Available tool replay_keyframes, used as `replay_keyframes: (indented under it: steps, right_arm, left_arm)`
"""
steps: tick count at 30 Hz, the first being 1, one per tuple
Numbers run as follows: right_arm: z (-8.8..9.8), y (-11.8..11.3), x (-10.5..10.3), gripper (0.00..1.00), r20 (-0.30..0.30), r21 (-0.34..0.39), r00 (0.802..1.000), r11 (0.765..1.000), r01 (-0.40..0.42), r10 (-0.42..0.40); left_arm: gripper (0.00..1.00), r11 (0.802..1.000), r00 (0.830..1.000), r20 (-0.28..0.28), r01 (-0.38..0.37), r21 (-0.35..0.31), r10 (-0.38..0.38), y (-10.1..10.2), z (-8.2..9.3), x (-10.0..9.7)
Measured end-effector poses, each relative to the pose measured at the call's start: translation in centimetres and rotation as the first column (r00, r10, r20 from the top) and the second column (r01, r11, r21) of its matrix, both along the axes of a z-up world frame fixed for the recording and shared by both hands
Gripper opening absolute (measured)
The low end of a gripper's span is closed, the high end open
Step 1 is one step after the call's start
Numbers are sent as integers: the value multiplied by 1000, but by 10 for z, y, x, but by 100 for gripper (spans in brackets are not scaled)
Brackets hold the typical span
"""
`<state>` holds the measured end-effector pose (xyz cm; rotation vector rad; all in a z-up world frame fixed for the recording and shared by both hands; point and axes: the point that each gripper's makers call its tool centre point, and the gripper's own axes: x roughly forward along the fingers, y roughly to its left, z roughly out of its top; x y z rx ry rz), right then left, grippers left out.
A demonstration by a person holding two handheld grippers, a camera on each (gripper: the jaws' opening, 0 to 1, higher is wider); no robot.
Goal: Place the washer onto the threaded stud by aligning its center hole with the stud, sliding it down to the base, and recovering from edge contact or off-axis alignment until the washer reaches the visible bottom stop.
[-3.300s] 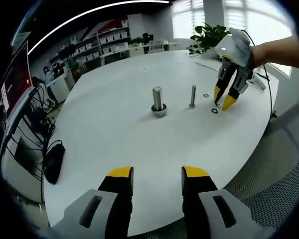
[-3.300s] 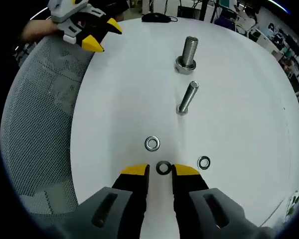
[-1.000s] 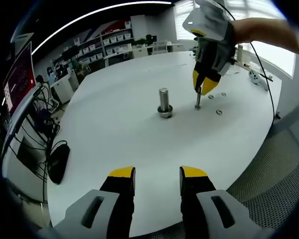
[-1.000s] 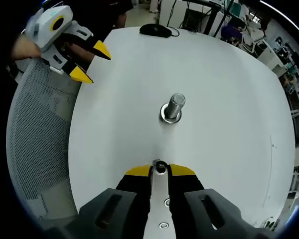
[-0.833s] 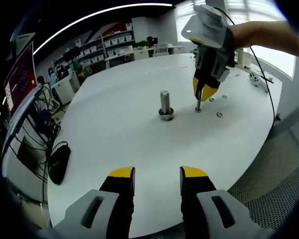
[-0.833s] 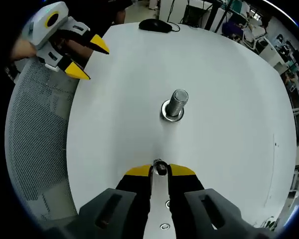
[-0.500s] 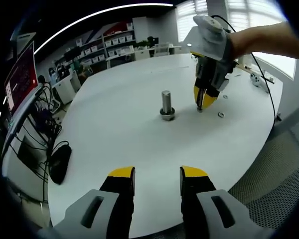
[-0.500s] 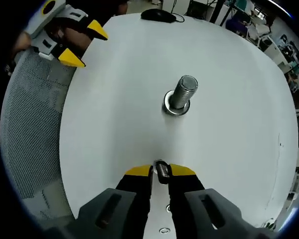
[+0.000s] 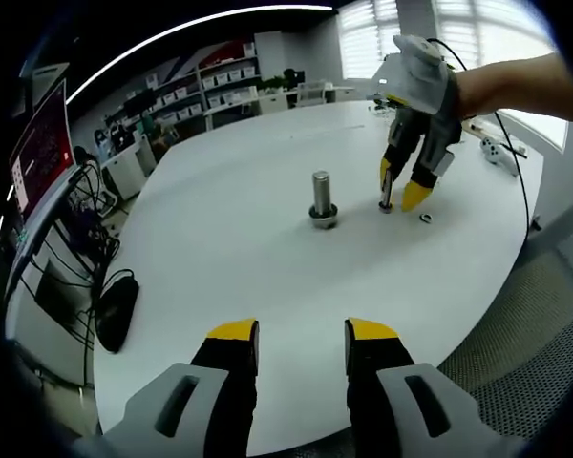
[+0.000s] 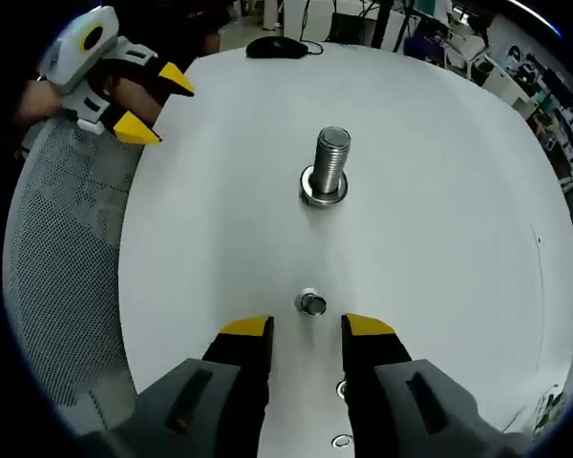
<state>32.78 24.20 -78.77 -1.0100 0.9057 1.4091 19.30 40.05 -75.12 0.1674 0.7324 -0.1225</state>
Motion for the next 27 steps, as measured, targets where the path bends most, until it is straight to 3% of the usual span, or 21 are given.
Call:
replay_keyframes:
  steps: [17, 22, 24, 25, 27]
  right_arm:
    - [-9, -29, -34, 26, -85, -58, 996, 998, 2, -7]
    - [-11, -30, -33, 24, -49, -82, 998, 996, -40, 37]
    - [-12, -30, -28, 22, 1, -107, 998, 993, -60, 60]
    - [-12, -30, -31, 22, 5, -119, 993, 986, -115, 117]
    - [-12, -29, -32, 22, 0, -123, 993, 986, -114, 115]
  left_arm:
    - [35, 1000, 1000, 3, -2, 14, 2, 2, 1, 0]
    - [35, 1000, 1000, 2, -3, 18, 3, 2, 1, 0]
    - [35, 1000, 1000, 4, -1, 19, 1, 2, 1, 0]
    - [35, 1000, 1000, 3, -1, 20, 1, 2, 1, 0]
    - [35, 1000, 1000, 1, -1, 20, 1, 2, 1, 0]
